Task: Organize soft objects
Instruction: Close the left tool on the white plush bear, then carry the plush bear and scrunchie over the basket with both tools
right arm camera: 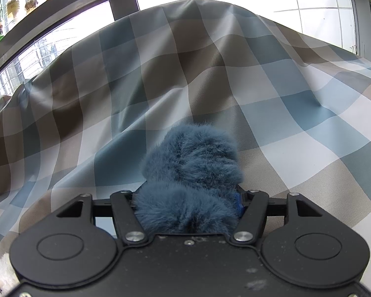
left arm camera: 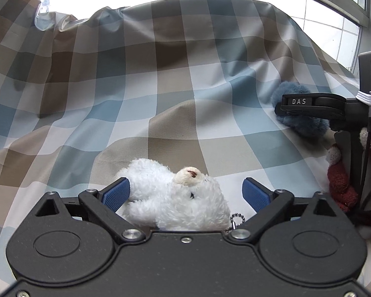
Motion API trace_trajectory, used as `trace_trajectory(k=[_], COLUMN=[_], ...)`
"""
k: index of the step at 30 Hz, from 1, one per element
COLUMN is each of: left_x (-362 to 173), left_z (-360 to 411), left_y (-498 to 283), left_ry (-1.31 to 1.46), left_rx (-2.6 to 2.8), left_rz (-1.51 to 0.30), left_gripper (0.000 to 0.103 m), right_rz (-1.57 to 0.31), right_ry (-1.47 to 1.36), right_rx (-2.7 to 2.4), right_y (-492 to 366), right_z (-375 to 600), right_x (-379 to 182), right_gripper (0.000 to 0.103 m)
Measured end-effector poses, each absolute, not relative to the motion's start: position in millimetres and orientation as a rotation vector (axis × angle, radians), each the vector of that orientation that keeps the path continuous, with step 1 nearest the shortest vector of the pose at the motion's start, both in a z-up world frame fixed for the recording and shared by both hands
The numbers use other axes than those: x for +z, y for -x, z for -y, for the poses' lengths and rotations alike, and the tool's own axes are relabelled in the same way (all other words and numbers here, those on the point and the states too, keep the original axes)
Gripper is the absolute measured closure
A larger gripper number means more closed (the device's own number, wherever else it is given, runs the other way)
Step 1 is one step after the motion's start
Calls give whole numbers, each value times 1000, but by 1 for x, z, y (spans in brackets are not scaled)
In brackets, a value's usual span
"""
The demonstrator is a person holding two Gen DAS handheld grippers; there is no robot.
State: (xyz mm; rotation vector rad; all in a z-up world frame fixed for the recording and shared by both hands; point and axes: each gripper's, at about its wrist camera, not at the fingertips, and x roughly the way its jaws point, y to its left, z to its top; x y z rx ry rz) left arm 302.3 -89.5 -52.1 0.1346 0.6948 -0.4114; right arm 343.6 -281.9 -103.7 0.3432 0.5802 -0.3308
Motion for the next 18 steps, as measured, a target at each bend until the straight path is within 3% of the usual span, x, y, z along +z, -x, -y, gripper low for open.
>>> trace_trajectory(k=[8,13,18], left_x=[-59,-66,-65], left_z=[82,79,81], left_y=[-302,-317,-315], left_ry=[-111,-36,-65], left_rx=[-316,-301,-288], left_rz=[-688,-751,-742], left_gripper=[10,33,39], right_rz=[-582,-587,-594], right_ry=[-338,-332,-322], right_rx=[-332,-334,-338], right_y=[-344,-345,-346], right_z=[282,281,281], right_x=[-104,-104,-104], right_gripper=[42,42,43])
